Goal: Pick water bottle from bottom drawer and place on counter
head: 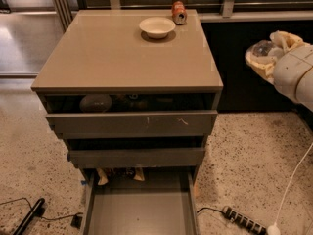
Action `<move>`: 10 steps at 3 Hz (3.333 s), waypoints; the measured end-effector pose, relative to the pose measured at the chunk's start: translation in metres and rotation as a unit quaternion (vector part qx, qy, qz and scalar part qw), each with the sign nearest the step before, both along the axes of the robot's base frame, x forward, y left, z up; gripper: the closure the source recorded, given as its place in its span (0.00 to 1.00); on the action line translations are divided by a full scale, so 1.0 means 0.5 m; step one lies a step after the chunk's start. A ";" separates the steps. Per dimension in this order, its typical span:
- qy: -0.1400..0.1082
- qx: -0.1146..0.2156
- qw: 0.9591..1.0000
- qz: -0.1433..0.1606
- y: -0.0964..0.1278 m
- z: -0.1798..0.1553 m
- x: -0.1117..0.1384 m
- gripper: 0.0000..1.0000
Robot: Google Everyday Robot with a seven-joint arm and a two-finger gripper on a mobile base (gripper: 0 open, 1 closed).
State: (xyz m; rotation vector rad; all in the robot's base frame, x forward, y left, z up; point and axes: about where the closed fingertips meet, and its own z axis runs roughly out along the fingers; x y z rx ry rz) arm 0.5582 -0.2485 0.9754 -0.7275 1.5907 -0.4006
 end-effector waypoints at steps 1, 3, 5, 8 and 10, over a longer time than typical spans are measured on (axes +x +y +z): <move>-0.089 0.019 0.996 0.000 -0.011 0.091 0.000 1.00; -0.068 0.029 0.997 0.040 0.060 0.058 0.009 1.00; -0.041 0.034 0.980 0.189 0.284 -0.014 -0.097 1.00; -0.039 0.041 0.970 0.235 0.383 0.015 -0.045 1.00; -0.036 0.043 0.965 0.255 0.460 0.033 0.002 1.00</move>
Offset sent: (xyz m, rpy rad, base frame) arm -0.0038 -0.0072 0.0368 0.0162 -0.1368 0.0060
